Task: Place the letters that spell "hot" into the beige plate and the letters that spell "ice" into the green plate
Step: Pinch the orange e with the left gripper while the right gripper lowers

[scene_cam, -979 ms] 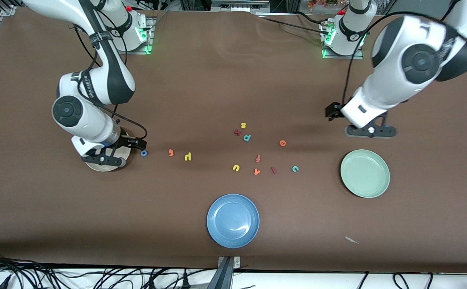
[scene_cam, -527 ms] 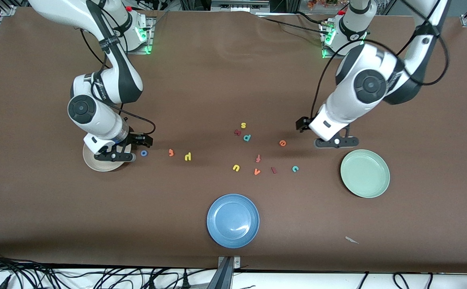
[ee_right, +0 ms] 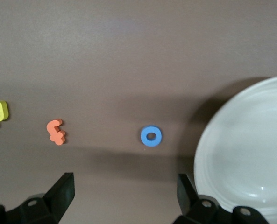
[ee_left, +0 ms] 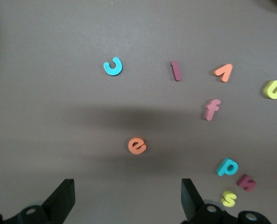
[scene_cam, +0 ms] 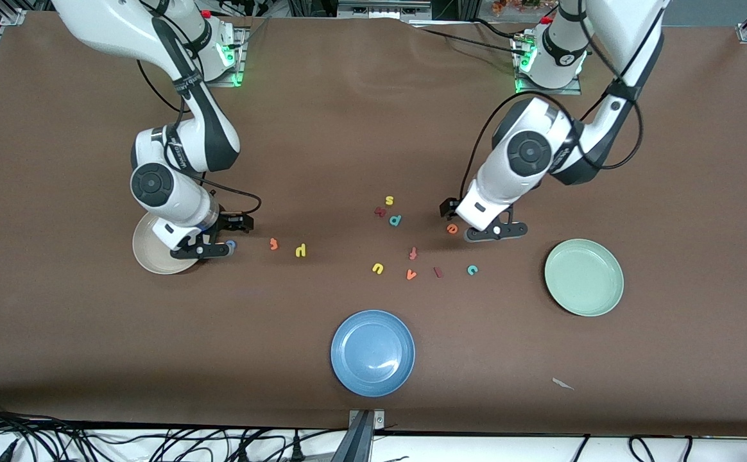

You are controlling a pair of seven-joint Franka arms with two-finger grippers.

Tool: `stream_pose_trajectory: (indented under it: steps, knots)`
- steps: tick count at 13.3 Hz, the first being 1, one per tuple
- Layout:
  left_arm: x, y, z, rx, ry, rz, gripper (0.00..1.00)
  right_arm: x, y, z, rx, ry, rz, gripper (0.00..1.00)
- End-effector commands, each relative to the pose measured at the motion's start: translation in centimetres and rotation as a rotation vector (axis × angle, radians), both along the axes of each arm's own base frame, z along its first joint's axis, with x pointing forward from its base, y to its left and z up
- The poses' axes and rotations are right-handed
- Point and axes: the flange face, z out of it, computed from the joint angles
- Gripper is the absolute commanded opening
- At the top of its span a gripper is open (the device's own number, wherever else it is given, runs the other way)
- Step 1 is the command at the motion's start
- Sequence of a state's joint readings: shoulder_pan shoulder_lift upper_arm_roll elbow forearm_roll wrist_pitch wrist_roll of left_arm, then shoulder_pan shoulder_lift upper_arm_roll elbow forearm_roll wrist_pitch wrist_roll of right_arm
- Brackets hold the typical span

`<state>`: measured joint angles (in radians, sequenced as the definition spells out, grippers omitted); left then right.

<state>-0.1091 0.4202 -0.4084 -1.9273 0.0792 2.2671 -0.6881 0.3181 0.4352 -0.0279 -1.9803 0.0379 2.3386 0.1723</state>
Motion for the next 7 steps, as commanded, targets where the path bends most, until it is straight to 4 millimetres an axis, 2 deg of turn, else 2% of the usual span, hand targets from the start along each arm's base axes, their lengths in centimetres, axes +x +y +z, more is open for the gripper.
stream_pose_trajectory:
  steps: [1,4,6,7]
  knots:
    - [0.0,-0.8,-2.9,0.007,-0.007,0.013,1.0,-0.4,-0.1,-1.4,0.0,-0.017,0.099,0.81]
    - [0.0,-0.9,-5.9,-0.006,0.005,0.016,1.0,-0.4,-0.3,-2.0,0.003,-0.016,0.141,0.75]
    - [-0.2,-0.9,-7.1,-0.005,0.019,0.015,1.0,-0.2,-0.4,-1.9,0.005,-0.024,0.156,0.61]
    - [-0.3,-0.9,-7.6,-0.005,0.025,0.015,0.99,-0.1,-0.8,-2.3,0.006,-0.022,0.167,0.59]
